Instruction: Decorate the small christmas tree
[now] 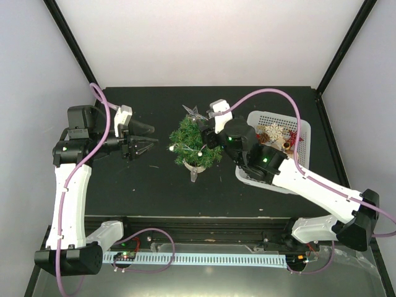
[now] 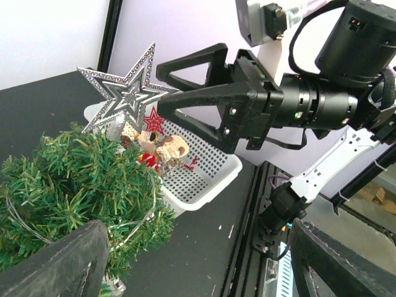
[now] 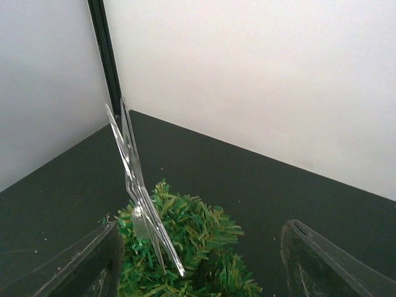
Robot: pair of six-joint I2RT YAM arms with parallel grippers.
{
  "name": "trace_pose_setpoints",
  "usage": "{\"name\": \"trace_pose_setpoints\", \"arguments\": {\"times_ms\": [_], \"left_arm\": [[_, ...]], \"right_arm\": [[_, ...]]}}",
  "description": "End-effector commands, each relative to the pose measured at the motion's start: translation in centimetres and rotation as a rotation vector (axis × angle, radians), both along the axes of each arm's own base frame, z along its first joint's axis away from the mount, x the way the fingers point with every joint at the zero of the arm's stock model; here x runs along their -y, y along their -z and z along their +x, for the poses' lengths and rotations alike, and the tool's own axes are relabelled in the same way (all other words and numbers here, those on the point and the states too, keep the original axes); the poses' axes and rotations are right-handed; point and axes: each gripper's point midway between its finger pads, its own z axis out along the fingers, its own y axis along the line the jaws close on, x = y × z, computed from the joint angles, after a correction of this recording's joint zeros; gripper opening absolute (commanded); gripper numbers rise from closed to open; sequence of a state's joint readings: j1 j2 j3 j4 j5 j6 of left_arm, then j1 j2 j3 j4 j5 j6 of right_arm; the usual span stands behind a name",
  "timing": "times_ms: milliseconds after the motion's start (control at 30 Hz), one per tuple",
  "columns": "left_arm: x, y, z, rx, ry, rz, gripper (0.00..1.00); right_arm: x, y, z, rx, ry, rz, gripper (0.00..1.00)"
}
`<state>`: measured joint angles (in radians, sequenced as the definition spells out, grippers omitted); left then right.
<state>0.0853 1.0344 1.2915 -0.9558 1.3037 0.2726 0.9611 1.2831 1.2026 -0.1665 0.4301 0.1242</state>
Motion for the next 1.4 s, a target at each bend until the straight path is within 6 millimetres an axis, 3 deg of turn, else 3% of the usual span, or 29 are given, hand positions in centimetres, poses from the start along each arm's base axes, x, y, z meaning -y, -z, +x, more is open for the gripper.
{"name": "trace_pose_setpoints", "arguments": {"times_ms": [0, 300, 500, 733, 900, 1367], "left_arm": [[0.0, -0.7, -0.3, 0.026, 0.015, -0.018, 0.80], [0.0, -0.7, -0.4, 0.029, 0.015, -0.018, 0.80], [-0.1, -0.8, -0.5, 0.032, 0.011, -0.018, 0.80], [-0.1, -0.8, -0.4, 0.032, 0.013, -0.022, 0.80], [-0.2, -0.7, -0.4, 0.030, 0.014, -0.024, 0.81], [-0.1, -0.5, -0.1, 0.018, 0.018, -0.028, 0.81]], "right_arm": [[0.3, -3.9, -0.5, 0.073, -0.032, 0.046, 0.71], [-1.0, -5.6, 0.3, 0.092, -0.076, 0.050, 0.68], [-1.9, -5.7, 1.0, 0.080, -0.105, 0.055, 0.54], [-2.9, -4.9, 1.4, 0.062, -0.126, 0.043, 0.33], [-3.3, -4.4, 1.7, 0.049, -0.132, 0.039, 0.25], [-4.0, -2.9, 1.9, 0.018, -0.147, 0.000, 0.16]]}}
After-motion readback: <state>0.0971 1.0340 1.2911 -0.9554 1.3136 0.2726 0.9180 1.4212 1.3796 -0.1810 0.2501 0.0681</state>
